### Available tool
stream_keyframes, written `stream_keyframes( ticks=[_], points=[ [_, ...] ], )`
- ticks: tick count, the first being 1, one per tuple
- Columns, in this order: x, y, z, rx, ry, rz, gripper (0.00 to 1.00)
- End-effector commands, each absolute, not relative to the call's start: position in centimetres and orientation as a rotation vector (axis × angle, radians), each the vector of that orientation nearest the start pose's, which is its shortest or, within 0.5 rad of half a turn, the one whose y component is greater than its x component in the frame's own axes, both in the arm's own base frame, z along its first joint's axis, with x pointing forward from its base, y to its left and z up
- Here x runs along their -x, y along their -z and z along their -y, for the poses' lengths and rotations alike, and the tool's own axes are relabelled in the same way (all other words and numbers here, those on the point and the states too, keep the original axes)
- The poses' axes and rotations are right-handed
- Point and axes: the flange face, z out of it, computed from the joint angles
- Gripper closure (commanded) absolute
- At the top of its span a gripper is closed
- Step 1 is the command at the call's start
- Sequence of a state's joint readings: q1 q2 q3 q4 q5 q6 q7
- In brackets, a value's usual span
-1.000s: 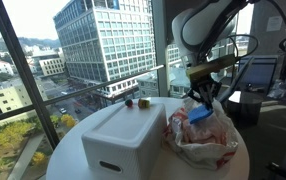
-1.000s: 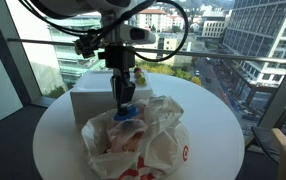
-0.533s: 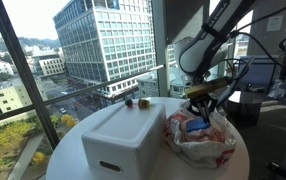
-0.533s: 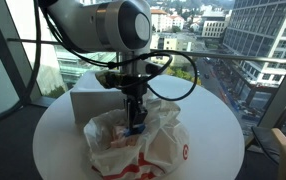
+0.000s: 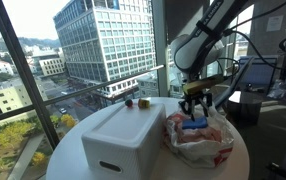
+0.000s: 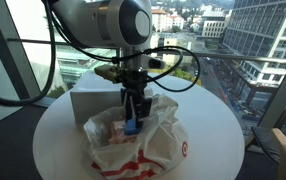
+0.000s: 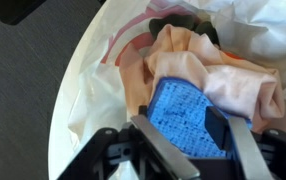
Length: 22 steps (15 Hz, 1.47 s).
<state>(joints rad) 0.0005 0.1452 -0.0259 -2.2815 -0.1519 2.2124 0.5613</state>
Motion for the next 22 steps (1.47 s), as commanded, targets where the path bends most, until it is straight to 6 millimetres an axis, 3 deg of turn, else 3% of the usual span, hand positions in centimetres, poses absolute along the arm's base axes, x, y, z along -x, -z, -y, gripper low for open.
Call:
stream_keyframes(
  ticks=[1, 3, 7, 10, 13, 17, 22],
  points=[
    [-50.5, -33.9, -0.3, 3.214, -0.156, -0.637, 0.06],
    [-52.0, -36.0, -1.8, 3.204, -0.062, -0.613, 0.0],
    [-55.0, -37.6, -6.3, 3.192, 0.01, -0.51, 0.0],
    [-56.6, -37.8, -9.6, 3.291, 0.015, -0.203, 0.0],
    [-58.5, -38.4, -11.6, 3.341, -0.005, 0.056, 0.0],
    [-61.7, -38.4, -11.6, 3.315, -0.037, 0.421, 0.0],
    [-65.6, -36.6, -9.7, 3.209, -0.052, 0.867, 0.0]
  ],
)
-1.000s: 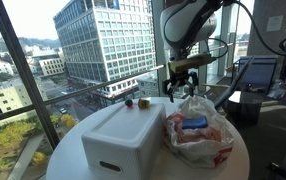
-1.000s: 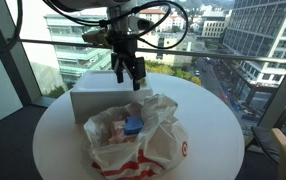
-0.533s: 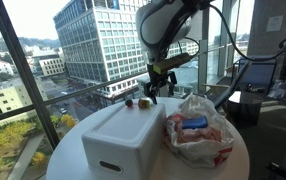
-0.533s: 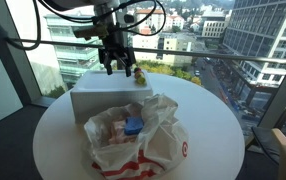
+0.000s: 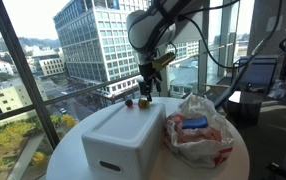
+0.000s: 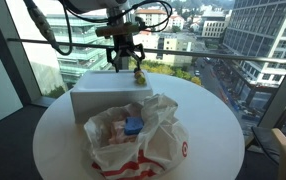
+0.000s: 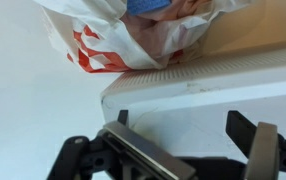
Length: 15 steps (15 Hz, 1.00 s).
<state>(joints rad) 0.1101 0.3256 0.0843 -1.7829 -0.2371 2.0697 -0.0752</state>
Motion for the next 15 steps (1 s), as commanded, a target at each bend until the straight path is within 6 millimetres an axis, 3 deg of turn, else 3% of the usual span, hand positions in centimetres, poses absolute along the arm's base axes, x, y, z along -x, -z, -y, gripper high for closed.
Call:
stream_keyframes(
  ticks=[1, 5, 9, 13, 15],
  points=[
    [-66.4, -36.1, -9.4, 3.185, -0.057, 0.949, 0.0],
    [-69.2, -33.4, -8.6, 3.122, -0.073, 1.151, 0.0],
    [-71.8, -30.5, -9.0, 3.078, -0.082, 1.283, 0.0],
    [-74.5, -28.9, -9.6, 3.07, -0.048, 1.399, 0.0],
    [-74.9, -29.0, -10.0, 3.052, -0.042, 1.457, 0.26]
  ],
)
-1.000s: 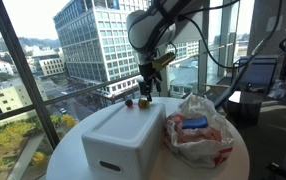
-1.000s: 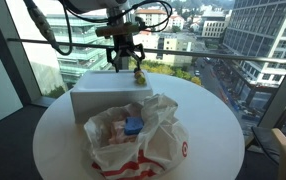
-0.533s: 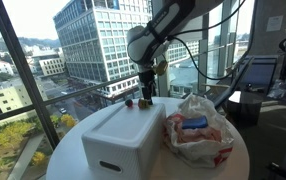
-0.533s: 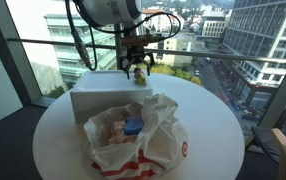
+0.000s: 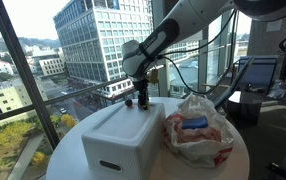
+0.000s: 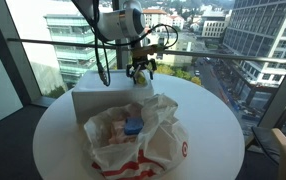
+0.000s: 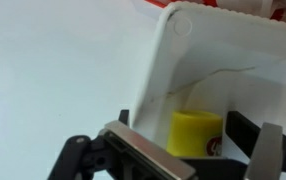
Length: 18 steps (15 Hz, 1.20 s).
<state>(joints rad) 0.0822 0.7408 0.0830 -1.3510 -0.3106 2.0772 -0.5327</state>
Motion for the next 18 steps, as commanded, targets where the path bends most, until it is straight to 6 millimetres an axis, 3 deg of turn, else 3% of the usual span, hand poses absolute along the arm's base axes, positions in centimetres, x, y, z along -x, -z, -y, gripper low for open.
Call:
stream_keyframes(
  ticks=[1, 5, 7, 12, 15, 18],
  points=[
    [-74.5, -29.4, -10.3, 3.058, -0.047, 1.474, 0.32],
    [-71.3, -31.0, -11.1, 3.093, -0.116, 1.456, 0.65],
    [-68.6, -31.8, -11.5, 3.124, -0.11, 1.364, 0.8],
    [-63.3, -33.6, -11.2, 3.232, -0.081, 0.957, 0.83],
    [-59.6, -32.7, -10.4, 3.242, -0.097, 0.666, 0.83],
    [-55.9, -30.2, -9.1, 3.242, -0.086, 0.397, 0.83]
  ],
)
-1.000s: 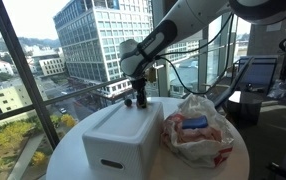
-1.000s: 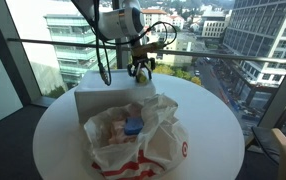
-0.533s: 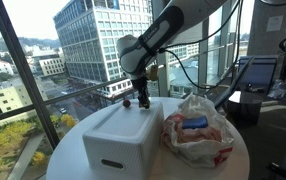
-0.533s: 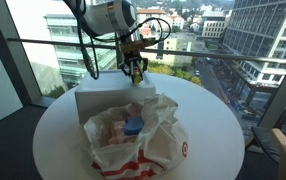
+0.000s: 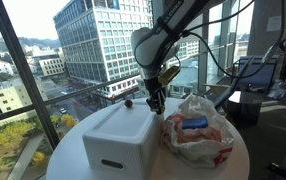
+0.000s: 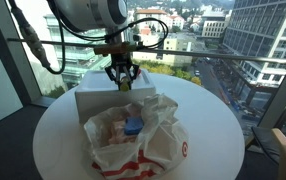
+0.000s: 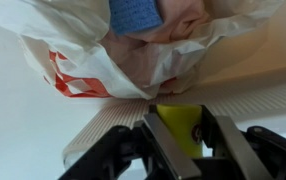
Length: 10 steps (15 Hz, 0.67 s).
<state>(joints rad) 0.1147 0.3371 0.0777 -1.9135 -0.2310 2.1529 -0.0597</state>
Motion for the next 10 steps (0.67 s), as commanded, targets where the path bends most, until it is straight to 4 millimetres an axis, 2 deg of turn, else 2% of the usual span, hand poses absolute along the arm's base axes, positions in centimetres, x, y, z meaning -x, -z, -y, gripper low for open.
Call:
stream_keyframes(
  ticks=[1, 4, 8, 9, 10],
  points=[
    [-54.7, -29.3, -8.5, 3.236, -0.074, 0.312, 0.83],
    [-50.9, -27.4, -5.8, 3.239, 0.015, 0.08, 0.83],
    [-45.3, -26.8, -1.3, 3.241, 0.162, -0.193, 0.83],
    [-44.8, -26.8, -0.5, 3.241, 0.197, -0.241, 0.47],
    [-44.2, -27.1, 0.1, 3.252, 0.224, -0.275, 0.31]
  ],
)
